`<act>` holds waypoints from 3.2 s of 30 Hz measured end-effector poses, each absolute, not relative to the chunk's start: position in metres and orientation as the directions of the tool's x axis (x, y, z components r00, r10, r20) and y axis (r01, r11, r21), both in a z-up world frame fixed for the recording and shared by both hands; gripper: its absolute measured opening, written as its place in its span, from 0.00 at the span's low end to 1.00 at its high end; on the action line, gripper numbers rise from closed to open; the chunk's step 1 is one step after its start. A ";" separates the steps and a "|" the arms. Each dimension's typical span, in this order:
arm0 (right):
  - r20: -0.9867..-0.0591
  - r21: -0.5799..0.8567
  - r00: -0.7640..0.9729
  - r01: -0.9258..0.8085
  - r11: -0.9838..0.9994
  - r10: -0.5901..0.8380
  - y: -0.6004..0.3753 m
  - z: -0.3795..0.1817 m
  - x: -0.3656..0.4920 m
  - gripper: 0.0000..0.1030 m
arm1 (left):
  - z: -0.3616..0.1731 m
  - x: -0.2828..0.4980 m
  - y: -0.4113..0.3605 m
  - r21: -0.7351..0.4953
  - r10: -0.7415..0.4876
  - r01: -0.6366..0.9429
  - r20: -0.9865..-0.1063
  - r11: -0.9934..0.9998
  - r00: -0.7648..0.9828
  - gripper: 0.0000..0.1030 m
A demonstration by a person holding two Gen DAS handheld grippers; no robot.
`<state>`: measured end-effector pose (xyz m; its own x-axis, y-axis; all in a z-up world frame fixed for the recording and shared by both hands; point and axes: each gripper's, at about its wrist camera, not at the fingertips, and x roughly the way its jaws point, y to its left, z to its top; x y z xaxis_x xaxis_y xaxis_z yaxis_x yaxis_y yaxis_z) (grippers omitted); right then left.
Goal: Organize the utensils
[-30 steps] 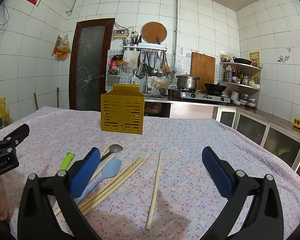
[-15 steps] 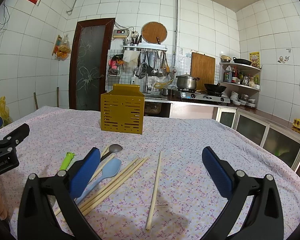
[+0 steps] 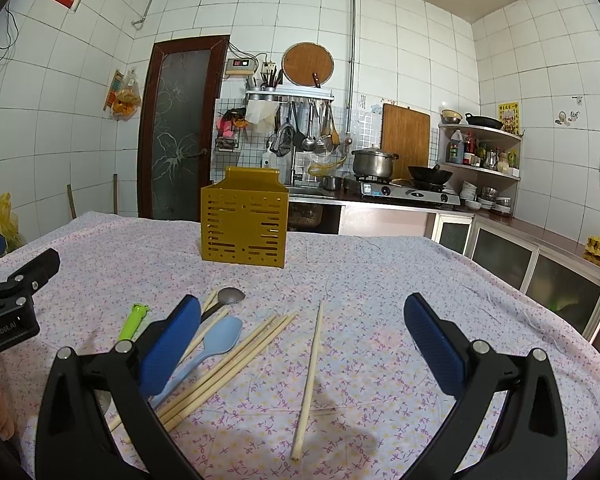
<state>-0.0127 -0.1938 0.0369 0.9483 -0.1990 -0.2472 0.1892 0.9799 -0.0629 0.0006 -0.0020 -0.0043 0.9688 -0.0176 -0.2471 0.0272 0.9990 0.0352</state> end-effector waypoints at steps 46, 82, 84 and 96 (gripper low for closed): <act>-0.628 -0.086 0.740 0.240 0.967 -0.240 -0.258 0.011 0.114 0.95 | -0.034 0.109 -0.035 0.042 -0.034 0.084 -0.668 0.996 0.743 0.90; -0.767 -0.003 0.624 0.230 0.973 -0.150 -0.259 -0.017 0.176 0.06 | -0.060 0.173 -0.065 0.015 -0.069 0.154 -0.845 0.988 0.530 0.18; -0.755 0.010 0.640 0.229 0.973 -0.143 -0.260 -0.013 0.171 0.06 | -0.058 0.171 -0.063 0.010 -0.074 0.150 -0.837 0.989 0.542 0.18; -0.552 0.070 0.822 0.209 0.976 -0.136 -0.256 0.056 0.121 0.06 | -0.001 0.144 -0.038 0.003 -0.060 0.087 -0.701 0.996 0.710 0.18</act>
<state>0.1207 -0.2563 0.0559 0.8224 -0.1363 -0.5523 0.2085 0.9755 0.0698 0.1443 -0.0382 -0.0013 0.7104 -0.0605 -0.7012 0.0874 0.9962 0.0026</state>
